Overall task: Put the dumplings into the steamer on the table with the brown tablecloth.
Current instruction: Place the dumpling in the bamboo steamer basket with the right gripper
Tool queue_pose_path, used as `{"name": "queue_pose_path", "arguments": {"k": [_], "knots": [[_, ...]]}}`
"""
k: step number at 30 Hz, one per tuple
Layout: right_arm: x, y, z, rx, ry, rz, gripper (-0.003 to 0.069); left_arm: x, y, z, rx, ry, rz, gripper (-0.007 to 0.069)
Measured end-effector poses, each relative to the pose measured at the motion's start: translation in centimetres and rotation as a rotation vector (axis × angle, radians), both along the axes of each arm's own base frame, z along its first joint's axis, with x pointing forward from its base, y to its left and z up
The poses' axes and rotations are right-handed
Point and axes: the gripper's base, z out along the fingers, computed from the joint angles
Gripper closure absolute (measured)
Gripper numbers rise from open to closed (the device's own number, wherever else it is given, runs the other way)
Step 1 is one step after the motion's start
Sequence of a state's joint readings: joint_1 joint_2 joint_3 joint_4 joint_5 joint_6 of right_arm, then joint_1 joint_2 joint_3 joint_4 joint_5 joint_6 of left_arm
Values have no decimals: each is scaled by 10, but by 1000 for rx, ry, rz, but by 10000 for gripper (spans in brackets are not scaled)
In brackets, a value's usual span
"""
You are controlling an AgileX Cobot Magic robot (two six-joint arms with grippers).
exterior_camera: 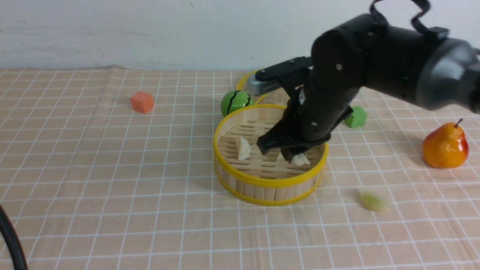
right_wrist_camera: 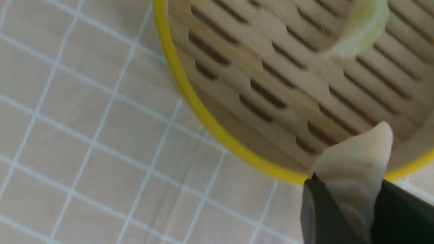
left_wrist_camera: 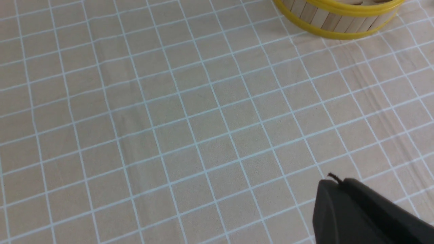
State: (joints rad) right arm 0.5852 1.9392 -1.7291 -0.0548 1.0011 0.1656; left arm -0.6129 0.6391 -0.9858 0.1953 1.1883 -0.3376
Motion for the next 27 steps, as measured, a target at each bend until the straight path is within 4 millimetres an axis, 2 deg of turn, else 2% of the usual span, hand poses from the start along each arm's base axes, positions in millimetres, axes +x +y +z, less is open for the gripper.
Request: {"name": "queue_pose_path", "arguments": {"k": [1,2,4,6,11,13,15,16,18,19,20,21,23,27], "knots": [[12,8,-10,-3,7,0,489,0,0,0,-3,-5,-1,638],[14,9,-12,-2,7,0,489,1,0,0,-3,-5,-1,638],[34,24,-29,3,16,0,489,1,-1,0,-6,-11,-2,638],[44,31,-39,5,21,-1,489,1,-1,0,-7,-10,-3,638],[57,42,-65,-5,64,-3,487,0,-1,0,-12,-6,-5,638],[58,43,-70,-7,73,-4,477,0,-1,0,-12,-6,-5,638],[59,44,-81,-18,95,-4,410,0,-1,0,-15,-4,-6,638],[59,44,-81,-19,96,-4,403,0,-1,0,-15,-4,-6,638],[58,44,-84,-27,115,-5,309,0,-2,0,-23,3,-11,638],[57,43,-82,-29,118,-5,271,0,-3,0,-27,5,-13,638],[57,43,-82,-30,119,-5,264,0,-3,0,-27,5,-13,638],[55,41,-74,-36,119,8,212,-1,-3,0,-33,9,-17,638],[49,37,-53,-41,105,37,166,-1,-4,0,-40,14,-20,638],[24,21,19,-41,20,117,136,-1,-4,0,-44,15,-22,638]]}}
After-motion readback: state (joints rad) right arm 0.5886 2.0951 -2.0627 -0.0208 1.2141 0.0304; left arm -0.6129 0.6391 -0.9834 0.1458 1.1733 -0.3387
